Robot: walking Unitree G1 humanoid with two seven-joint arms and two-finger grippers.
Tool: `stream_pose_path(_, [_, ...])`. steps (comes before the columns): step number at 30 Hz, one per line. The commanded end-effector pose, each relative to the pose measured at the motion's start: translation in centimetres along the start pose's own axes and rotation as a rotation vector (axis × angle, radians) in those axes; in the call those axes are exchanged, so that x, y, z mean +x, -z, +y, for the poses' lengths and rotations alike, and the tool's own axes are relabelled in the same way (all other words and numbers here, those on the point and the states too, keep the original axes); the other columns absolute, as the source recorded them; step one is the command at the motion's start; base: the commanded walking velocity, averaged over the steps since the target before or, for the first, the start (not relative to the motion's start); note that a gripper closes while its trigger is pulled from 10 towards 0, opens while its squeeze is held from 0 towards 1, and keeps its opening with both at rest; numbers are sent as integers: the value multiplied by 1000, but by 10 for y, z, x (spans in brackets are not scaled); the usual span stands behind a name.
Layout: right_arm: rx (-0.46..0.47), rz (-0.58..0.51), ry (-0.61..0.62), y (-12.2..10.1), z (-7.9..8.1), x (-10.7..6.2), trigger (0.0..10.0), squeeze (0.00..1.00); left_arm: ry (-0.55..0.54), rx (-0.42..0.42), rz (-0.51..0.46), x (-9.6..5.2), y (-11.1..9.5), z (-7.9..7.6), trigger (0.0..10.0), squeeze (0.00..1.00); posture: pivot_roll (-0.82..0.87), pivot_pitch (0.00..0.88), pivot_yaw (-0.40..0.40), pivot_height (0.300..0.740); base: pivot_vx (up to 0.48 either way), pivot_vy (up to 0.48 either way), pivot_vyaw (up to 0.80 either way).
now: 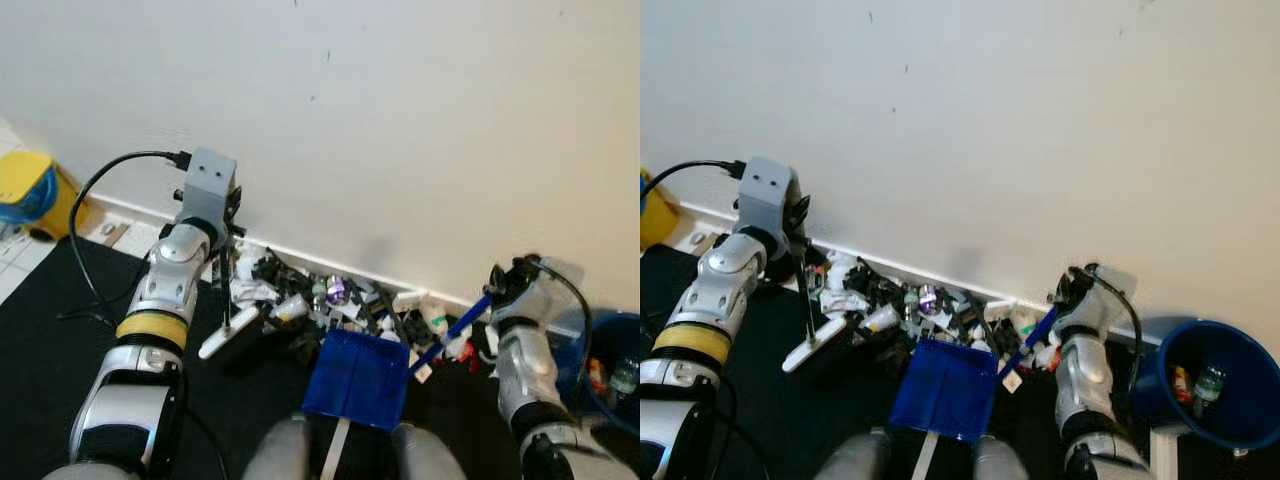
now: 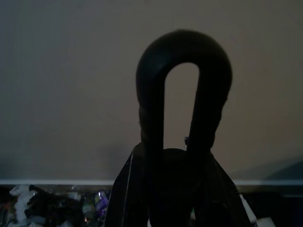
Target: Sweep floor
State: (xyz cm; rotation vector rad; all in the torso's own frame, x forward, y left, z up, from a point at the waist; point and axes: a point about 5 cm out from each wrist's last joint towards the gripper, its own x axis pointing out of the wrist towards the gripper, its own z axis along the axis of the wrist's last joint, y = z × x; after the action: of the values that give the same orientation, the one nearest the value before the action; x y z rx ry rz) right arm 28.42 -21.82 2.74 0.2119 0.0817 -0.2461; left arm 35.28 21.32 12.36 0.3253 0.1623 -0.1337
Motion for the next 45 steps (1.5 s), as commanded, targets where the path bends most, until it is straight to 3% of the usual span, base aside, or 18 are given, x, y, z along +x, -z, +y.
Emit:
stream_pose_path(1, [35, -25, 17, -8, -1, 5, 10000, 0, 17, 7, -50, 0, -9, -3, 10000, 0, 95, 16, 8, 740, 0, -480, 0])
stream_pose_path(14, [34, 28, 44, -6, 2, 4, 10000, 0, 53, 26, -45, -3, -4, -9, 10000, 0, 87, 31, 0, 740, 0, -480, 0])
stream_pose_path(19, [7, 59, 99, -4, -6, 1, 10000, 0, 55, 28, -41, -3, -4, -7, 10000, 0, 84, 35, 0, 740, 0, -480, 0])
stream_pose_path(27, [-2, 50, 210, -23, -23, 5, 10000, 0, 14, 72, -40, -5, -3, 2, 10000, 0, 77, 38, -6, 740, 0, 0, 0])
stream_pose_path(34, [-23, 93, 237, -27, -28, -7, 10000, 0, 12, 120, -35, -6, -1, 5, 10000, 0, 77, 39, -11, 740, 0, 0, 0])
stream_pose_path(40, [-114, 67, 255, -35, -37, -16, 10000, 0, 1, 146, -32, -7, 1, 9, 10000, 0, 70, 38, -8, 740, 0, 0, 0])
stream_pose_path(45, [-253, -48, 235, -62, -47, -11, 10000, 0, -45, 140, -68, -7, -6, 19, 10000, 0, 63, 37, -10, 740, 0, 0, 0])
